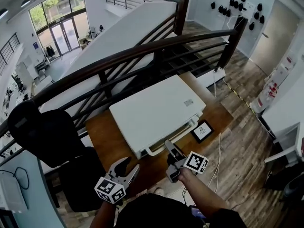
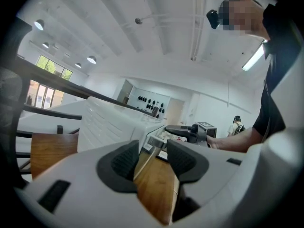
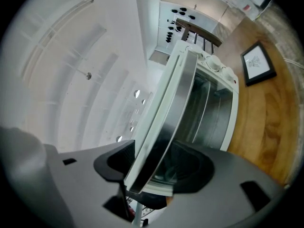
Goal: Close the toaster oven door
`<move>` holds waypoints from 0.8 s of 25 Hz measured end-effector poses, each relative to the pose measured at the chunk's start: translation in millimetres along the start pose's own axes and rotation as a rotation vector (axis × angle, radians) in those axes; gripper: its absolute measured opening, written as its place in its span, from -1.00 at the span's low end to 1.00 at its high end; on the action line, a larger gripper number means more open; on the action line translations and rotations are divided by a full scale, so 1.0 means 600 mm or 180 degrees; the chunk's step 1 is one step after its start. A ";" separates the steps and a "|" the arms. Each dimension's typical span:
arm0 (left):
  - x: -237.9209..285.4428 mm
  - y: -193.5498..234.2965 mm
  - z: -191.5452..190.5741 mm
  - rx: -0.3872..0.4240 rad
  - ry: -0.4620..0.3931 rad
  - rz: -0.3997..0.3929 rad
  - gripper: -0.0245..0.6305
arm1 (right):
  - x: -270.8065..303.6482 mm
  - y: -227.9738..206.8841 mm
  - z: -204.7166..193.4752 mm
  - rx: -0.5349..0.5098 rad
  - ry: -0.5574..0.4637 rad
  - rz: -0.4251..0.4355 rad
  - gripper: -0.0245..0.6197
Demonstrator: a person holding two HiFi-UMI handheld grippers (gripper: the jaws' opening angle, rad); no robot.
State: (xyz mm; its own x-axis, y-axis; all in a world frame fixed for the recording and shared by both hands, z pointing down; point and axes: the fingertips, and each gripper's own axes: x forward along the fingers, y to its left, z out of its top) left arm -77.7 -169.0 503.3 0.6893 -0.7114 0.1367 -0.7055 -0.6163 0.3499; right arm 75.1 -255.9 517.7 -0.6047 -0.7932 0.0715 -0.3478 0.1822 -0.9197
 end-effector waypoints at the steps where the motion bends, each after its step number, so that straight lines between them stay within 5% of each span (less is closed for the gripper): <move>1: 0.000 -0.001 0.002 0.0009 -0.0011 -0.0007 -0.34 | -0.009 -0.002 0.002 -0.0029 -0.0017 -0.0032 -0.20; 5: 0.003 -0.005 0.022 0.0131 -0.0090 -0.0030 -0.35 | -0.066 -0.007 0.028 -0.0594 -0.0086 -0.0331 -0.24; 13: 0.015 -0.013 0.091 0.0432 -0.0324 -0.0046 -0.70 | -0.172 0.064 0.090 -0.1955 -0.0417 -0.0368 -0.56; 20: 0.009 -0.018 0.124 0.0647 -0.0522 0.0161 -0.86 | -0.255 0.086 0.119 -0.2642 -0.0782 -0.0693 -0.93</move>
State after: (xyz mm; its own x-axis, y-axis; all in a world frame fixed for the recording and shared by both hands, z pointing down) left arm -78.9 -191.3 431.2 0.6282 -0.7780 -0.0085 -0.7683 -0.6221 0.1509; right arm 200.7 -166.7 432.0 -0.3273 -0.9441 0.0394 -0.9014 0.2995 -0.3126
